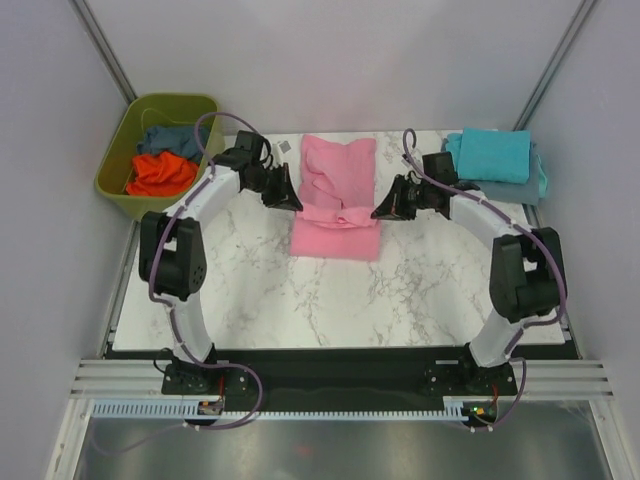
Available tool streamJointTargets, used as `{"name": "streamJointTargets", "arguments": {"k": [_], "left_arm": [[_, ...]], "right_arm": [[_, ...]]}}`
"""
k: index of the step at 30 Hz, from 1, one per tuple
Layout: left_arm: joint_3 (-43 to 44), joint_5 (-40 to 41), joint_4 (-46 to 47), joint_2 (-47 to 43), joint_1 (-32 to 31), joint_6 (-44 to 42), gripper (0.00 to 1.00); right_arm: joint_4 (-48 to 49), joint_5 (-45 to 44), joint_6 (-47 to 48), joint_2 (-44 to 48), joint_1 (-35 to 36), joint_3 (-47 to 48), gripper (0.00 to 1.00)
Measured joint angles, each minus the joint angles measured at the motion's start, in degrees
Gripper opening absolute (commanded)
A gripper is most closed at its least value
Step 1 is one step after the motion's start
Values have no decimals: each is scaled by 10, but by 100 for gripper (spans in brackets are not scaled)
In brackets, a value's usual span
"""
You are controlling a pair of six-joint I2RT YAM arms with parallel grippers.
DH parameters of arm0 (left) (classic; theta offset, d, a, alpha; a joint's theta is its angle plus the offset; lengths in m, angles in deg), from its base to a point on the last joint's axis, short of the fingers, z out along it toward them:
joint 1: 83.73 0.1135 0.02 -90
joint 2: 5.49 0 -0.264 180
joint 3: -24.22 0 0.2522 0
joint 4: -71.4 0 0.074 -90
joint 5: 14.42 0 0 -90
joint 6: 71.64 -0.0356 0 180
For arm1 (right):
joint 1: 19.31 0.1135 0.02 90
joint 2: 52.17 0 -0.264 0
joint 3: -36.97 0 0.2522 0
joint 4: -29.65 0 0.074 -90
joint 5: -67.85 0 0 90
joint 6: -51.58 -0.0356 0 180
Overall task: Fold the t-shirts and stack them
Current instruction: Fold the tshirt
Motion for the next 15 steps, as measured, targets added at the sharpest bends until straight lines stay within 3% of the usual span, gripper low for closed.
{"name": "streamJointTargets", "arguments": {"k": [7, 15], "left_arm": [[139, 17, -2, 130, 6, -16, 2], [185, 35, 5, 194, 12, -18, 2]], "right_arm": [[28, -10, 18, -140, -7, 110, 0], [34, -15, 33, -236, -7, 186, 0]]}}
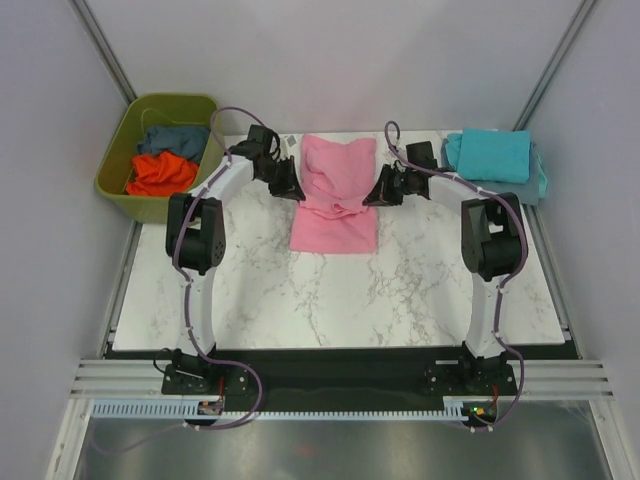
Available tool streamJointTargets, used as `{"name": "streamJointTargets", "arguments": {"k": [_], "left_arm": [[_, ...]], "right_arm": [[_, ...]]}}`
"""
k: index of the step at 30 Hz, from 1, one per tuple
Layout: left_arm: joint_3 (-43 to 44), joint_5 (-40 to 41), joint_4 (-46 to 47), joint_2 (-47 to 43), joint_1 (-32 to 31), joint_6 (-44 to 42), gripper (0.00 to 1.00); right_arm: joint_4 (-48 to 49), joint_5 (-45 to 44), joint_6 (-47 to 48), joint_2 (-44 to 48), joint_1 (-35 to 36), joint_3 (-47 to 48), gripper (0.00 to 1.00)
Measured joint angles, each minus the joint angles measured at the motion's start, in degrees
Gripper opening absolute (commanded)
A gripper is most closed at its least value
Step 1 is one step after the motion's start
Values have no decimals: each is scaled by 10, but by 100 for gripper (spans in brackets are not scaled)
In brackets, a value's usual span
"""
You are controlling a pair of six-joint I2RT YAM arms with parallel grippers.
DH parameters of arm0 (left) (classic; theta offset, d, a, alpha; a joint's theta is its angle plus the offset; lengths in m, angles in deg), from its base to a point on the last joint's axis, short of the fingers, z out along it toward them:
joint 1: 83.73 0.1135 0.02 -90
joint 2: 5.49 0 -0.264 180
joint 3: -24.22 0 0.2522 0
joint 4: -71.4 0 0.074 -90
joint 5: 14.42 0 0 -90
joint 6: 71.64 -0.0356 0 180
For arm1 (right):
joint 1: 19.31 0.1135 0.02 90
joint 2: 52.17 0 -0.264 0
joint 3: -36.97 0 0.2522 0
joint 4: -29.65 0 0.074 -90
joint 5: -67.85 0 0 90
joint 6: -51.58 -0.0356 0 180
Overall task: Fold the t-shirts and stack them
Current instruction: Fold the tshirt
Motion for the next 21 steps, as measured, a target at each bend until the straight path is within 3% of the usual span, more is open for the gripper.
{"name": "streamJointTargets", "arguments": {"k": [3, 4, 5, 6, 8, 9, 15, 21], "left_arm": [[17, 11, 3, 16, 3, 0, 2], [24, 17, 4, 20, 4, 0, 7], [29, 26, 7, 23, 5, 0, 26], [33, 36, 10, 26, 6, -2, 34], [40, 59, 13, 28, 6, -2, 57], [45, 69, 14, 28, 6, -4, 60], [63, 100, 15, 13, 10, -9, 66], [-30, 78, -3, -83, 18, -10, 68]], "right_arm": [[2, -1, 4, -17, 0, 21, 0], [2, -1, 4, -21, 0, 29, 2], [4, -4, 6, -26, 0, 36, 10], [6, -6, 6, -28, 0, 42, 29], [9, -13, 10, -34, 0, 56, 43], [10, -17, 17, -35, 0, 64, 48], [13, -20, 31, -17, -3, 77, 49], [-4, -2, 32, 101, -16, -47, 49]]}}
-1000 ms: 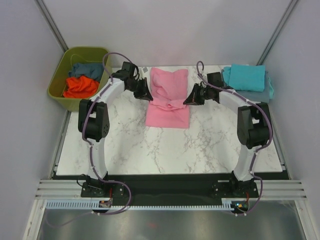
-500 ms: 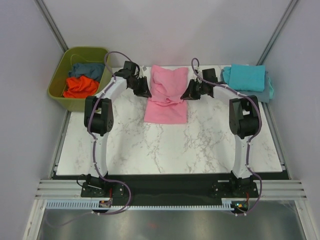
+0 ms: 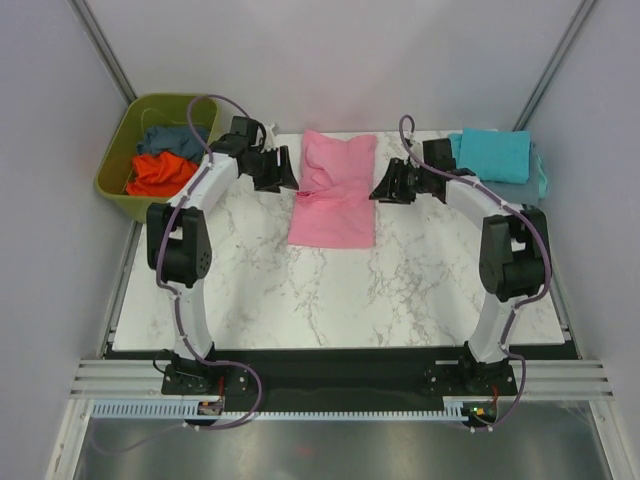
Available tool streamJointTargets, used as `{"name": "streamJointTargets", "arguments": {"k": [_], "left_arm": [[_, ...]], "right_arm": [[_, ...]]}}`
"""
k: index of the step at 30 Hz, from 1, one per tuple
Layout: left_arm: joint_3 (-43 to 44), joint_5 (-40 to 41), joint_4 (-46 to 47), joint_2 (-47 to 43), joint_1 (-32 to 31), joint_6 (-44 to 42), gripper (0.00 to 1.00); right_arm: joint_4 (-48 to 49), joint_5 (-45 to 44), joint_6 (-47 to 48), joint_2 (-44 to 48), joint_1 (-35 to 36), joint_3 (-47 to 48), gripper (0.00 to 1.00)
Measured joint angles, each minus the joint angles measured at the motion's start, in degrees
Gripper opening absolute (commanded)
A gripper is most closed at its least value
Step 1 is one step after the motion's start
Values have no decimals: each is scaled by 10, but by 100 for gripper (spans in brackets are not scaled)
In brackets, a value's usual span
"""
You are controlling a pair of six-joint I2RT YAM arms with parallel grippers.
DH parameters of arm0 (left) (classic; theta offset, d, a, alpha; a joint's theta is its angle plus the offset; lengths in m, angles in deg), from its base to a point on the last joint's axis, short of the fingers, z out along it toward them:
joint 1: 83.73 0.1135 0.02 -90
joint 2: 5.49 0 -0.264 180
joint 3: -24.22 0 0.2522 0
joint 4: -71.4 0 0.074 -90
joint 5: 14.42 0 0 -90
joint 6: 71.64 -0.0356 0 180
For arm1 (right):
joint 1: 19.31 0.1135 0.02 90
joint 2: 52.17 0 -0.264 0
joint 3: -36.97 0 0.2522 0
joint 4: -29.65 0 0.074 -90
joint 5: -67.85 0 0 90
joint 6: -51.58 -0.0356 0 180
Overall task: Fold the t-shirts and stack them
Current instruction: Fold the tshirt
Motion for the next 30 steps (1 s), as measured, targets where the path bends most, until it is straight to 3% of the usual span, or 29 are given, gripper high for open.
{"name": "streamJointTargets", "arguments": {"k": [5, 10, 17, 30], "left_arm": [[-86, -61, -23, -51, 9, -1, 69], [-142, -120, -42, -40, 16, -1, 70], [-143, -163, -41, -5, 22, -1, 70], [-157, -167, -37, 39, 23, 0, 68]], "right_arm": [[-3, 38, -18, 70, -8, -126, 50], [2, 71, -59, 65, -8, -198, 53], [29, 92, -86, 26, -7, -194, 54], [50, 99, -101, -24, -6, -190, 54]]}}
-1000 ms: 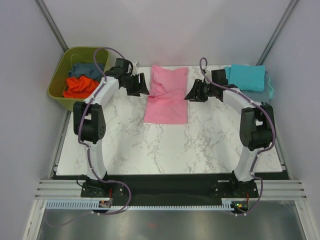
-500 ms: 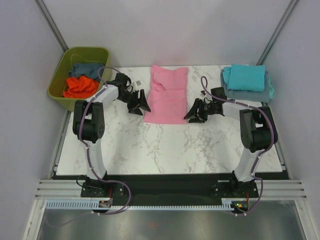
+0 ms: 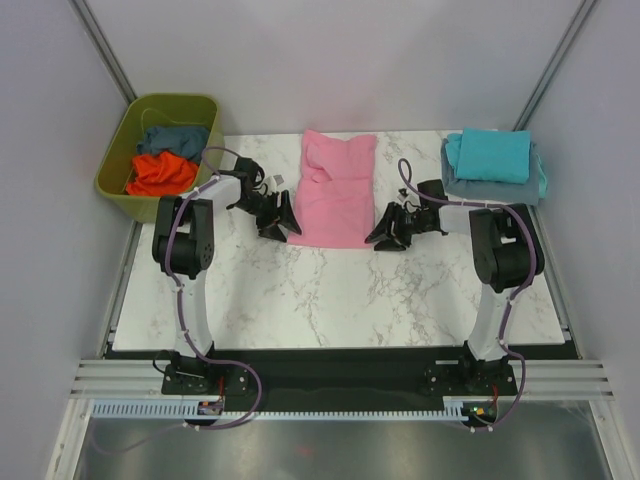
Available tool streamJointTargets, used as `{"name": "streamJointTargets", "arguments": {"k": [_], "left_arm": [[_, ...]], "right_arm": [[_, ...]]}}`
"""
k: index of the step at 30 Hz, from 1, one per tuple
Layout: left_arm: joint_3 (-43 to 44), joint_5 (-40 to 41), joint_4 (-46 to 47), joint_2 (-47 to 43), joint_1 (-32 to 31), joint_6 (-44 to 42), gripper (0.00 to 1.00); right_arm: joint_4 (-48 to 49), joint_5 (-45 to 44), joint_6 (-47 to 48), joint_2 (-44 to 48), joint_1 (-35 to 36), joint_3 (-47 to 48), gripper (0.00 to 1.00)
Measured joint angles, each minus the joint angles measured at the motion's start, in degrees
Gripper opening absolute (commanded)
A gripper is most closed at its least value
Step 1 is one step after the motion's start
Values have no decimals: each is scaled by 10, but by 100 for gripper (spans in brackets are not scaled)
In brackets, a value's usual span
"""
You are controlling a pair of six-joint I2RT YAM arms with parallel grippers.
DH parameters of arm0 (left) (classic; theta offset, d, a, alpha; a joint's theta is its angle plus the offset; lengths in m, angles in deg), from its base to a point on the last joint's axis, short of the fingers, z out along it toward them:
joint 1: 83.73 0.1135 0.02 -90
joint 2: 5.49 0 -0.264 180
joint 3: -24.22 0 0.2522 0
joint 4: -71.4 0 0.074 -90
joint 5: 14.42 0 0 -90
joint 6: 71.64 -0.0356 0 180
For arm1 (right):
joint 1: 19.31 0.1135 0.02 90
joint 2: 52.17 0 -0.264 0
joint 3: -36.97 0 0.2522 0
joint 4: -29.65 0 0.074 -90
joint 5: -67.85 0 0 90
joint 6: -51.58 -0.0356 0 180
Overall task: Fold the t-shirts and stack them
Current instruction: Fold the tshirt
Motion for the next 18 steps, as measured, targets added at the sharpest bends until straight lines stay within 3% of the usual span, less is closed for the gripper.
{"name": "streamJointTargets", "arguments": {"k": [5, 15, 18], "left_arm": [[0, -5, 0, 4, 0, 0, 61], [-12, -9, 3, 12, 0, 1, 33], [-20, -12, 6, 13, 0, 1, 24]], "right_arm": [[6, 16, -15, -22, 3, 17, 52], [18, 27, -29, -50, 20, 36, 37], [19, 27, -28, -50, 20, 35, 23]]}}
